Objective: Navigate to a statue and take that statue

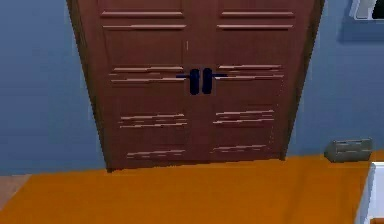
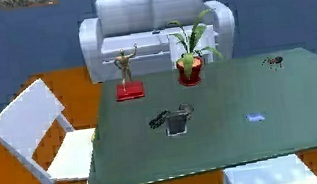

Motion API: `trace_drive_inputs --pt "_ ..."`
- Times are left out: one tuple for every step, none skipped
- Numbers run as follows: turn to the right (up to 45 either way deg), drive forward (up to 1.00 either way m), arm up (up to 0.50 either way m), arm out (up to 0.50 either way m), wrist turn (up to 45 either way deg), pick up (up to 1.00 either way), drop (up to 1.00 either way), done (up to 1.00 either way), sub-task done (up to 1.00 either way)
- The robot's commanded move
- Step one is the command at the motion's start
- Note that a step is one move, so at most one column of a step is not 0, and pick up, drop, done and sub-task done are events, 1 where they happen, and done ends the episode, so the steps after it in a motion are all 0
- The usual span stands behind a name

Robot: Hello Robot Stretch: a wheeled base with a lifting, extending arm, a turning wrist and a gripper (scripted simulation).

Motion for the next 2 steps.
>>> trace_drive_inputs --pt "36.0 0.0 0.0 0.0 0.0 0.0 0.0 0.0 0.0" --pt "0.0 0.7 0.0 0.0 0.0 0.0 0.0 0.0 0.0"
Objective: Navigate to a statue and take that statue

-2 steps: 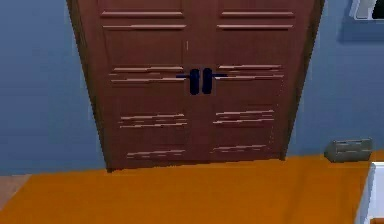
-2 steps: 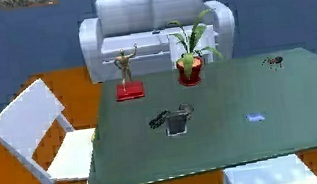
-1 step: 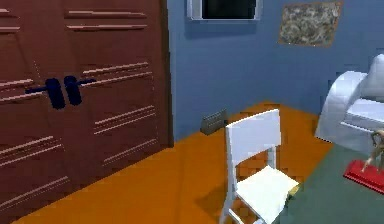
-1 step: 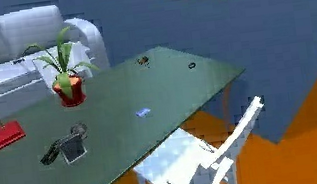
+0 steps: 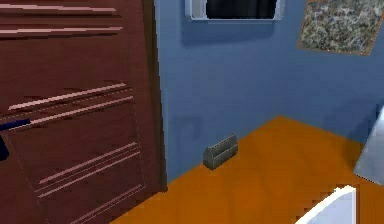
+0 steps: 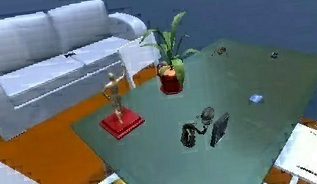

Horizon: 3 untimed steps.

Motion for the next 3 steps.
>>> trace_drive_inputs --pt "-9.0 0.0 0.0 0.0 0.0 0.0 0.0 0.0 0.0" --pt "0.0 0.0 0.5 0.0 0.0 0.0 0.0 0.0 0.0" --pt "0.0 0.0 0.26 0.0 0.0 0.0 0.0 0.0 0.0"
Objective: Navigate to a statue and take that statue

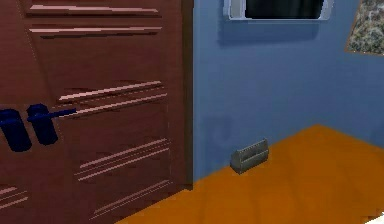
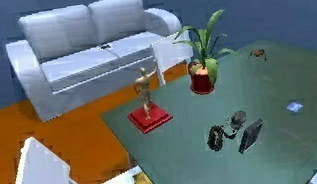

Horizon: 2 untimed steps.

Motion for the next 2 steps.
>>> trace_drive_inputs --pt "0.0 0.0 0.0 0.5 0.0 0.0 0.0 0.0 0.0" --pt "0.0 0.0 0.0 0.0 45.0 0.0 0.0 0.0 0.0"
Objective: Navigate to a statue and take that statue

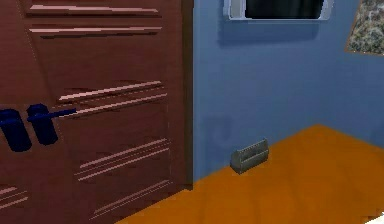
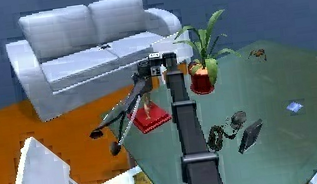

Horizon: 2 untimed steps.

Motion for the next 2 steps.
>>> trace_drive_inputs --pt "0.0 0.0 0.0 0.0 45.0 0.0 0.0 0.0 0.0" --pt "0.0 0.0 0.0 0.0 45.0 0.0 0.0 0.0 0.0"
